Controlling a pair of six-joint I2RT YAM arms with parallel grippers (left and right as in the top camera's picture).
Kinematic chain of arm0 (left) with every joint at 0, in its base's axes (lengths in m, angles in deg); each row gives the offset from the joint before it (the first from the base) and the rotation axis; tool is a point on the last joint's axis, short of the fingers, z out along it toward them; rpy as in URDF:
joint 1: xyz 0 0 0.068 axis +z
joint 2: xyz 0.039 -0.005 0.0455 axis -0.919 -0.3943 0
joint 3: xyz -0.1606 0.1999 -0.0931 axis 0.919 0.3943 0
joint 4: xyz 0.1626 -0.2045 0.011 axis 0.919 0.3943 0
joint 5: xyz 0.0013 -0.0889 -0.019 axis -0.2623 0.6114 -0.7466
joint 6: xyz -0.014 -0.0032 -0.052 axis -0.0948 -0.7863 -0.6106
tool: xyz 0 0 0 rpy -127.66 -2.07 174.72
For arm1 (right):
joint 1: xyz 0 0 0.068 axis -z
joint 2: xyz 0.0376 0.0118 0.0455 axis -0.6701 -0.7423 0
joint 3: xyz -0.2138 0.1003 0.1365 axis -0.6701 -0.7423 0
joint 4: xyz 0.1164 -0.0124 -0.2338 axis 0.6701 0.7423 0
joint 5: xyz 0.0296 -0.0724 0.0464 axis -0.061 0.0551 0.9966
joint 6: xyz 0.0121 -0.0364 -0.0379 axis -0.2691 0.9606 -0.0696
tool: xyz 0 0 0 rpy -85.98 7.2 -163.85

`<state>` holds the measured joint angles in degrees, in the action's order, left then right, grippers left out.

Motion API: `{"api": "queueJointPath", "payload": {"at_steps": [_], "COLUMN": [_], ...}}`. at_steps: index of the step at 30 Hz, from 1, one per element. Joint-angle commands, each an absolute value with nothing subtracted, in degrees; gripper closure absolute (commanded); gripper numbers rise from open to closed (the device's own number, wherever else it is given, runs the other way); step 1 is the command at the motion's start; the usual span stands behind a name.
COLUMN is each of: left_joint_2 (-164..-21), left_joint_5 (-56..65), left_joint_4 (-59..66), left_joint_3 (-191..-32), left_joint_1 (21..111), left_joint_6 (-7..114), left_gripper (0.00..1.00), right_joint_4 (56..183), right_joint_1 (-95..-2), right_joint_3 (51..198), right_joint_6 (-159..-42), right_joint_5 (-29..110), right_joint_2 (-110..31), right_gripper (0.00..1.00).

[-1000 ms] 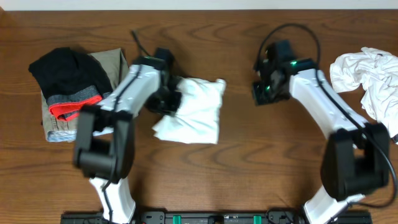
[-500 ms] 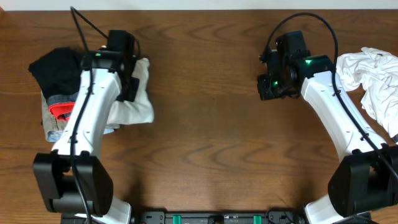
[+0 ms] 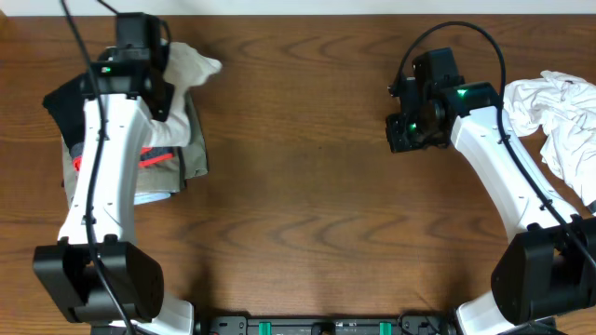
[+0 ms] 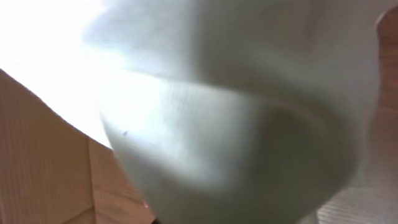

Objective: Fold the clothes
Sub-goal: 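Carry the white bundle with the left gripper onto the khaki stack, then release the white bundle on top of the stack with the left gripper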

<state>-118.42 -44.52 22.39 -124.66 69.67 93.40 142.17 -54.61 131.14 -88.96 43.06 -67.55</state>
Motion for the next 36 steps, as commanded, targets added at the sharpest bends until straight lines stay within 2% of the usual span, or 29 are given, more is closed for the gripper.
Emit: {"api": "queueJointPath", "payload": {"at_steps": [1, 7, 20, 21, 22, 24, 26, 28, 32, 36], "left_joint_2": [-116.93, -116.93, -119.29, -119.81, -120.32, -121.39, -122.39, -123.09, -123.4, -123.31], "left_joint_5": [-43.3, -37.27, -37.33, -37.33, -37.35, -37.38, -37.55, -37.66, -37.94, -37.11], "left_joint_4": [20.9, 20.07, 20.42, 20.4, 20.35, 20.22, 20.22, 20.22, 20.18, 19.96], "left_joint_3": [-125.95, -125.93, -125.82, -125.8, -125.8, -125.8, -125.8, -125.8, -125.8, -125.82], "left_joint_1": [73.26, 80.21, 88.38, 88.95, 89.47, 90.76, 92.32, 93.76, 96.82, 97.74], "left_joint_6": [90.53, 85.11, 79.43, 79.43, 79.43, 79.43, 79.39, 78.03, 71.39, 70.42], "left_gripper": [0.94, 0.94, 0.9, 0.84, 0.72, 0.55, 0.23, 0.09, 0.03, 0.0], "right_joint_4": [142.58, 142.82, 144.44, 144.75, 145.03, 145.36, 145.53, 145.64, 146.06, 146.04], "right_joint_1": [-54.35, -54.35, -54.35, -54.35, -54.35, -54.35, -54.35, -54.35, -54.35, -54.35], "right_joint_3": [131.58, 131.58, 131.58, 131.58, 131.58, 131.58, 131.58, 131.58, 131.58, 131.58], "right_joint_6": [-89.29, -89.29, -89.29, -89.29, -89.29, -89.29, -89.29, -89.29, -89.29, -89.31], "right_joint_5": [43.13, 43.13, 43.13, 43.11, 43.11, 43.11, 42.93, 42.93, 42.93, 42.93], "right_joint_2": [-66.66, -66.66, -66.66, -66.66, -66.66, -66.66, -66.66, -66.66, -66.66, -66.66], "right_gripper": [0.92, 0.92, 0.92, 0.92, 0.92, 0.92, 0.92, 0.92, 0.92, 0.91]}}
